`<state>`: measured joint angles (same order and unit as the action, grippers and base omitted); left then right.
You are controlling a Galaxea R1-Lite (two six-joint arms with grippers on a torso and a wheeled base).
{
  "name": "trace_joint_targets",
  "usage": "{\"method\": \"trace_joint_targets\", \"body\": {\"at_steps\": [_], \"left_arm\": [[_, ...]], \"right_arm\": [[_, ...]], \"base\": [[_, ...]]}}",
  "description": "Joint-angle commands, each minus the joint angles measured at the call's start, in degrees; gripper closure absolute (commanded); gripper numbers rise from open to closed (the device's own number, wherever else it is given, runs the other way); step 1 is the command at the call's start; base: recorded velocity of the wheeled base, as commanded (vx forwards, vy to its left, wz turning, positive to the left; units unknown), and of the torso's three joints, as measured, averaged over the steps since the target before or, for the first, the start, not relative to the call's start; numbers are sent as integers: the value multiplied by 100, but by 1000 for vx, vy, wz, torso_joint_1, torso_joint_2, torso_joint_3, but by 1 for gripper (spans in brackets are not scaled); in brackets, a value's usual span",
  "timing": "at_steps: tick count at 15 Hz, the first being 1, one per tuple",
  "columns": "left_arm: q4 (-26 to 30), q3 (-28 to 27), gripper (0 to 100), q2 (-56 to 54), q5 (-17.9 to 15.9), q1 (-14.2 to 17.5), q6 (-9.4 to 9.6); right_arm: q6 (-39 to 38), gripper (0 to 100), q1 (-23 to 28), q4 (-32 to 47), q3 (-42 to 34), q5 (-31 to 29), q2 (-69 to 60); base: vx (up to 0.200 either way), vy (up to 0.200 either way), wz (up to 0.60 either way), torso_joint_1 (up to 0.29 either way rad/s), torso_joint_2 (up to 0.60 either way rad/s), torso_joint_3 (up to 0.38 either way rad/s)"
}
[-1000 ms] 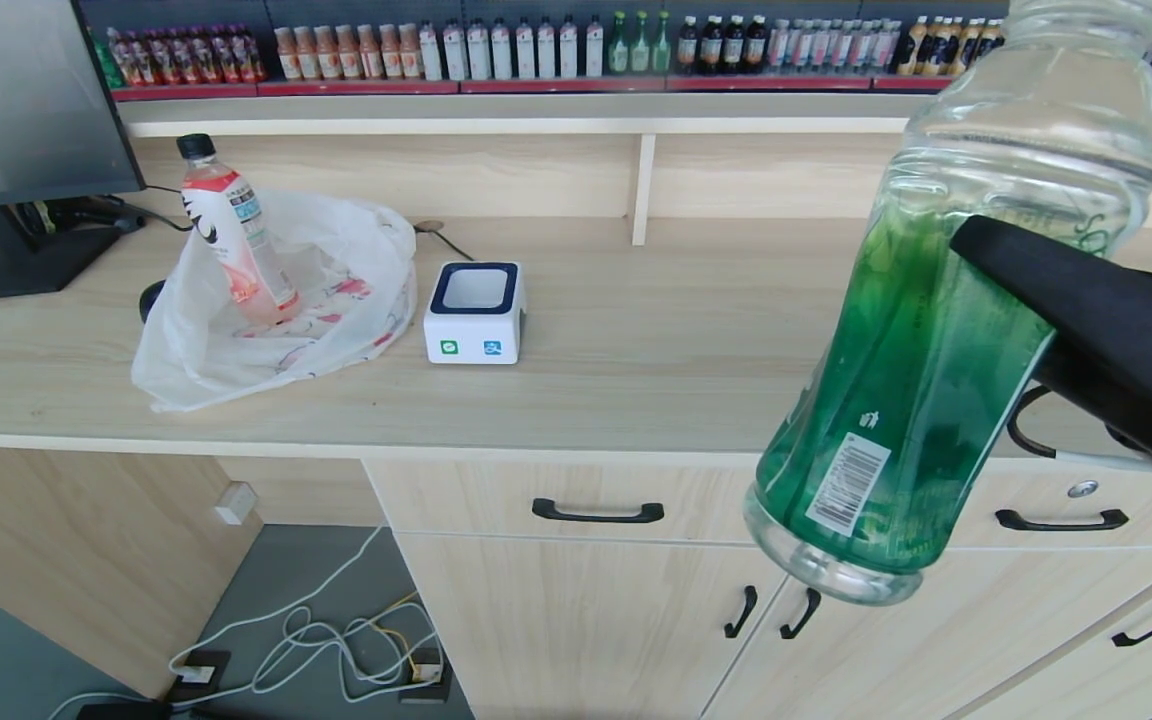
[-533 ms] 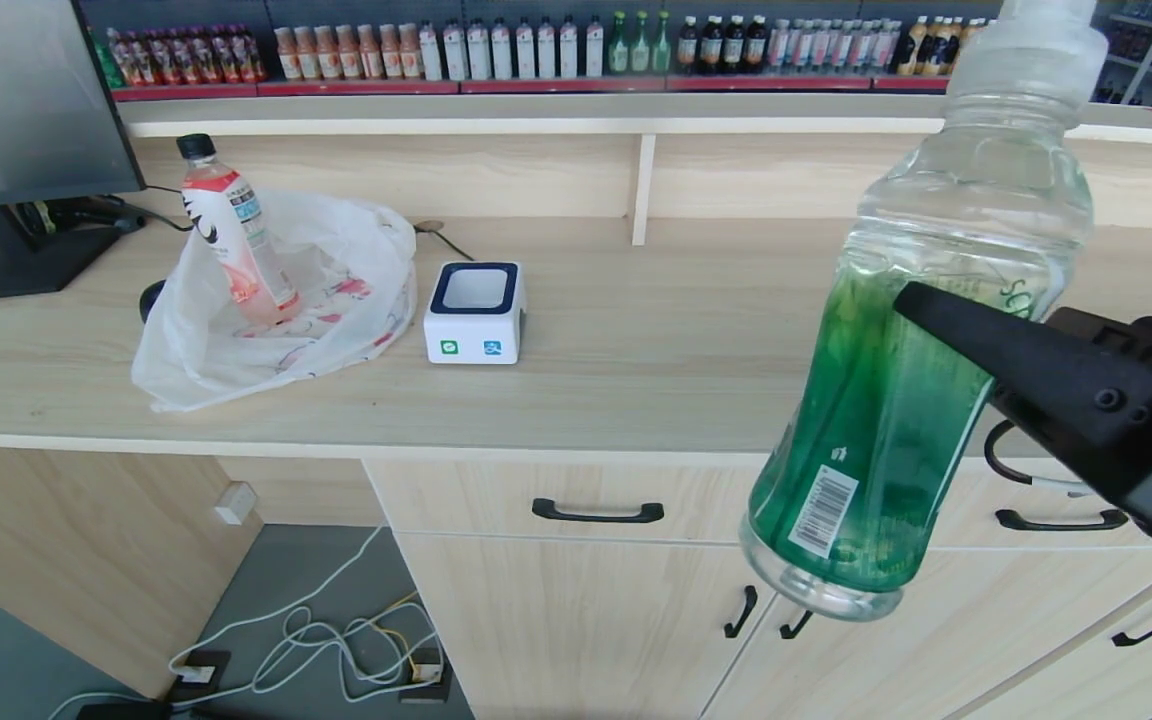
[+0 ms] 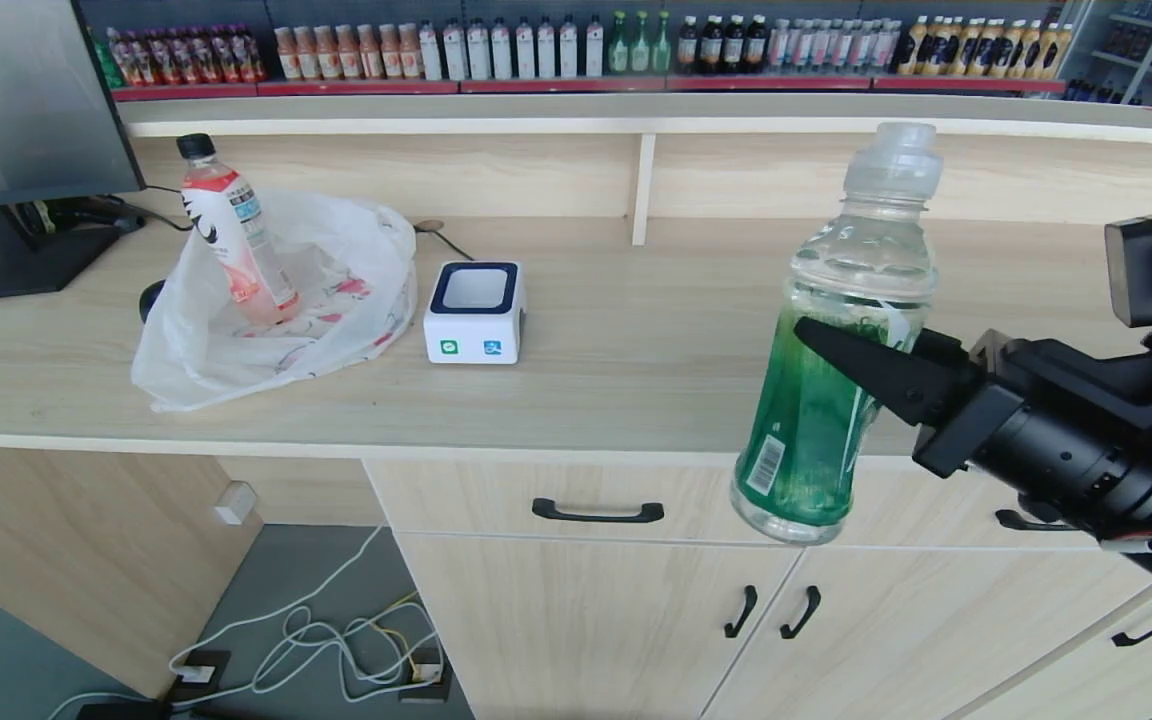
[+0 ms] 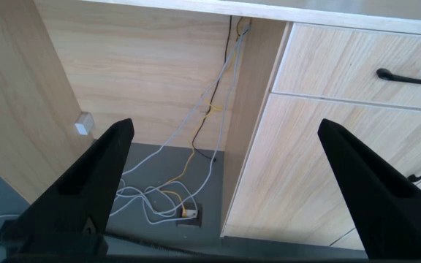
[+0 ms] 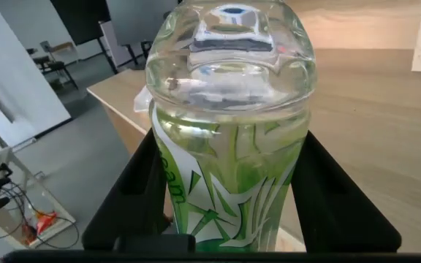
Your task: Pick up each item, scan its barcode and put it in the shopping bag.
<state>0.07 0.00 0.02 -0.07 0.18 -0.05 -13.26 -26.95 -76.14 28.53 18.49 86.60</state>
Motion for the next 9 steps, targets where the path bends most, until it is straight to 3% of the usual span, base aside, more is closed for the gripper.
{"method": "trace_joint_targets", "body": {"at_steps": [1,4,9], "left_arm": [[1,0,0,-2,-1,-1,-4],[1,0,0,-2,7,-1,-4],[1,0,0,-2,-1,-1,49]], "right_arm": [[131,100,129,-6,136,-408,366],[1168,100,630,-15,355,-628,463],[1924,100,674,-322,733,-1603,463]], "base": [[0,0,0,0,0,0],[0,0,0,0,0,0],[0,0,0,0,0,0]]}}
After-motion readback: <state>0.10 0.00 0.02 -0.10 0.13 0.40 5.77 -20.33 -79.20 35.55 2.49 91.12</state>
